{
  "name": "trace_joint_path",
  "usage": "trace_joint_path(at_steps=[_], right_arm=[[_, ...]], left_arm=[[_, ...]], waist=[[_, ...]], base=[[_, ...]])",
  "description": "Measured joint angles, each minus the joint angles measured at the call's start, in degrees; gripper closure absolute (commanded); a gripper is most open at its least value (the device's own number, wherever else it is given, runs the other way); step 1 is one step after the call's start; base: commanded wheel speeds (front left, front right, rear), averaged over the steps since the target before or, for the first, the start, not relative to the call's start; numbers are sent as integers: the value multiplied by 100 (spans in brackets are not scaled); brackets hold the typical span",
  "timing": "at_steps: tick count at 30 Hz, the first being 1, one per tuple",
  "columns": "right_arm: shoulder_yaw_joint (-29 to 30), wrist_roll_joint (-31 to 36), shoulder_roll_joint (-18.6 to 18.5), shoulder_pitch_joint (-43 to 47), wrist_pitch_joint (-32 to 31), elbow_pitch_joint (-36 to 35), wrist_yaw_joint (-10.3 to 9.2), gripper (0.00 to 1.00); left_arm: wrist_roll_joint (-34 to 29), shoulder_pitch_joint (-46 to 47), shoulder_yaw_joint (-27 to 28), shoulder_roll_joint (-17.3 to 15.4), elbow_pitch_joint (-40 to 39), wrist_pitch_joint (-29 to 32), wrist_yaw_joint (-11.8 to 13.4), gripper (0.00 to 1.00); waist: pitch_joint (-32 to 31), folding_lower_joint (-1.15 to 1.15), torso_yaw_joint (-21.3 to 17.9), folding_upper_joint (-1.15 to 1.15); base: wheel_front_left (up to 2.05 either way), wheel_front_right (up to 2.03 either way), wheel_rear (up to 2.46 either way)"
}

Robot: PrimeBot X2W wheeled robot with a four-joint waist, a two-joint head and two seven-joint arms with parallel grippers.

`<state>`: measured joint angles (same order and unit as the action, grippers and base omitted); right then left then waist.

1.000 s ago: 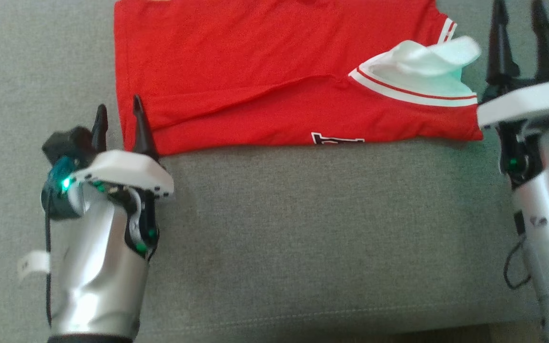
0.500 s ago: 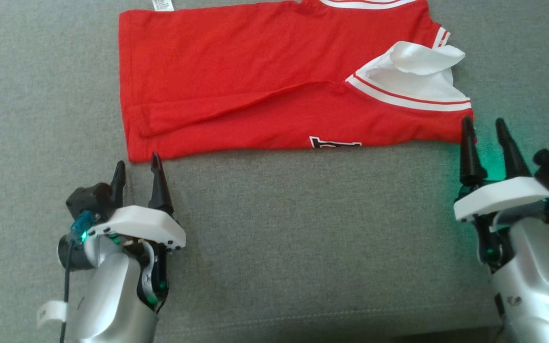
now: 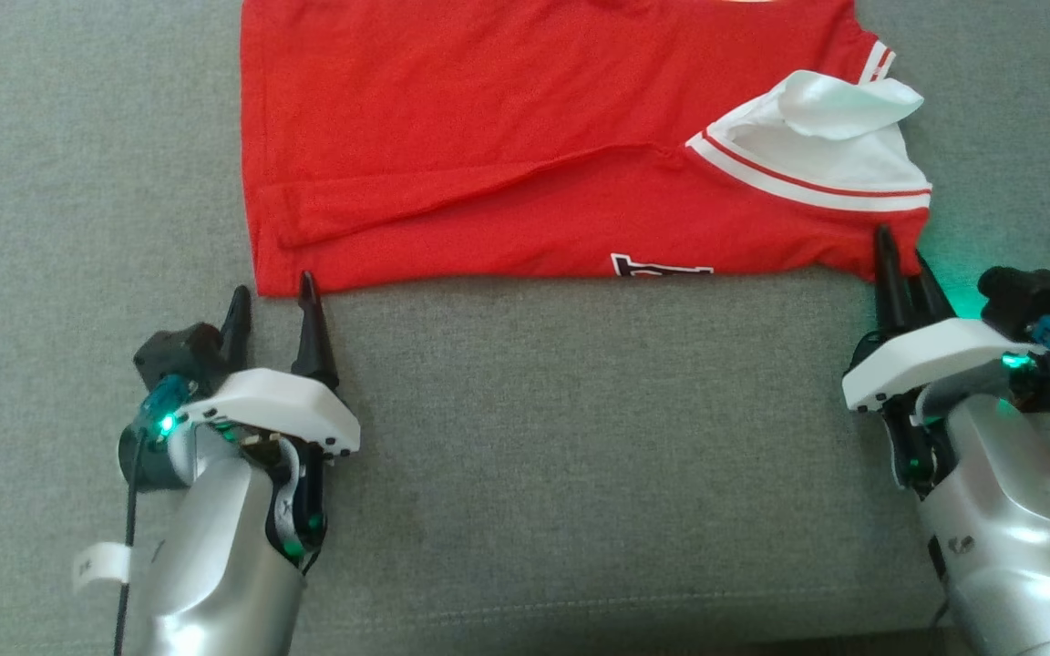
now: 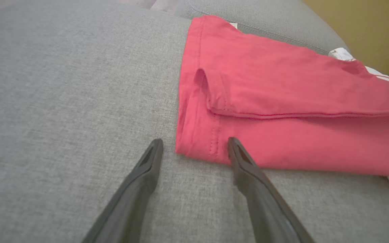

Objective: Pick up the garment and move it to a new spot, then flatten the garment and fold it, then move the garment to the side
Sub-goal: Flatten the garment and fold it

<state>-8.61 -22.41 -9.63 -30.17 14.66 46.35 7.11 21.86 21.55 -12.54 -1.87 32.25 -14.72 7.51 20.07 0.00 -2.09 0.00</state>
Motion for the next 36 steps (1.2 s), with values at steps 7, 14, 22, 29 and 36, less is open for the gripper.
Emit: trace_joint_path(at_steps=[7,14,22,29,36], right_arm=[[-118,-80,-1,-12,0,-85,0,100],[-231,-141,-1,-12,-1,-210,0,100],[-243,-267,-11,-10,-2,-388,0,100],[-240,-360,-69,-34,-2,-483,0,100],[-361,-594,-188,-99,-2,-342,1,100]], left_arm=[[151,132,-22,-4,250,-57,-149,0],[287,424,-178,-43,728,-143,-222,67],[773,752,-519,-148,1247,-151,-558,100],[673,539,-255,10,902,3,-552,100],[207,333,468,21,506,3,-558,100]], waist=[[14,0,-60,0],[31,0,-128,0],[-76,0,-135,0],[-419,0,-74,0],[-1060,0,-43,0]], base=[[0,0,0],[0,0,0],[0,0,0],[0,0,0],[0,0,0]])
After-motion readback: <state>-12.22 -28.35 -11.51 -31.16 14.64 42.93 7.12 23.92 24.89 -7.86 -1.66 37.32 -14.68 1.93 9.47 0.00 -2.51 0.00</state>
